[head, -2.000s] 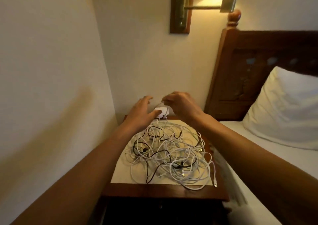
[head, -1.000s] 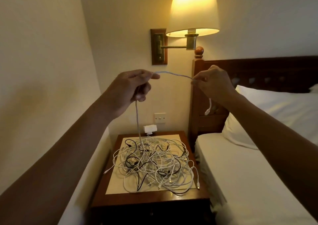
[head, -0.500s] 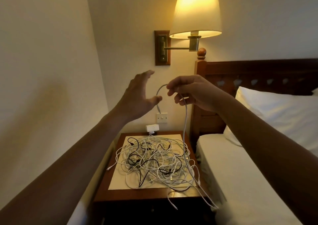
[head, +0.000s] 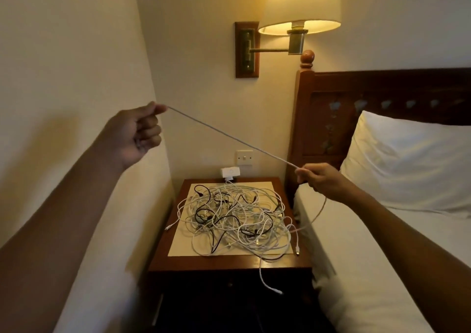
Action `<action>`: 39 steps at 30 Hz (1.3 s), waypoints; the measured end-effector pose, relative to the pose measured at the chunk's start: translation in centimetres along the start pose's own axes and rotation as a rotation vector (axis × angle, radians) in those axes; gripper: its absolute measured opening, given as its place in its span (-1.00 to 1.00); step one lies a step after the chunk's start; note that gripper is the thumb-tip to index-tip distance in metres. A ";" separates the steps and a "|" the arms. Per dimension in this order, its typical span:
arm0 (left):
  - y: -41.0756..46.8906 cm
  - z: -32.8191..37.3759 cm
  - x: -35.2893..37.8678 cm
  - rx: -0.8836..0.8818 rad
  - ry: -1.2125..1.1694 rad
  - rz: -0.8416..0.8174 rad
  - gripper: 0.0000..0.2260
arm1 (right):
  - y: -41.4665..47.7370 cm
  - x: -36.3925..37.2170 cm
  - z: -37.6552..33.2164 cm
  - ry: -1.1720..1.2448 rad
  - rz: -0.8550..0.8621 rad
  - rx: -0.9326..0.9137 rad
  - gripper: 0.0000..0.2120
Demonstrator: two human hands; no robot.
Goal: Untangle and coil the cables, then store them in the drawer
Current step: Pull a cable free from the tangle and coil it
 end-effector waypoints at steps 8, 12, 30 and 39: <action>-1.2 -5.9 -3.8 -0.068 -0.085 0.205 -0.75 | -5.1 2.6 12.2 -0.163 -0.221 0.420 -0.75; -3.0 -8.2 1.2 -0.203 0.155 -0.140 -0.69 | -6.2 3.3 9.6 -0.464 -0.514 0.430 -0.48; -5.1 -9.0 5.6 0.026 -0.103 -0.088 -0.73 | -7.4 16.6 -9.1 -0.223 -0.443 -0.138 -0.71; -8.1 -13.5 6.5 -0.038 0.628 -0.381 -0.71 | -5.0 8.3 -15.8 -0.275 -0.084 -0.392 -0.82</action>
Point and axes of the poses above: each hand's wrist, its own y-axis towards the middle knuckle, its own x-axis out of the palm, z = x × y, the point moved 4 cm from there along y, towards the middle knuckle, and after that the axes turned 5 degrees about -z, right-handed, at the moved point
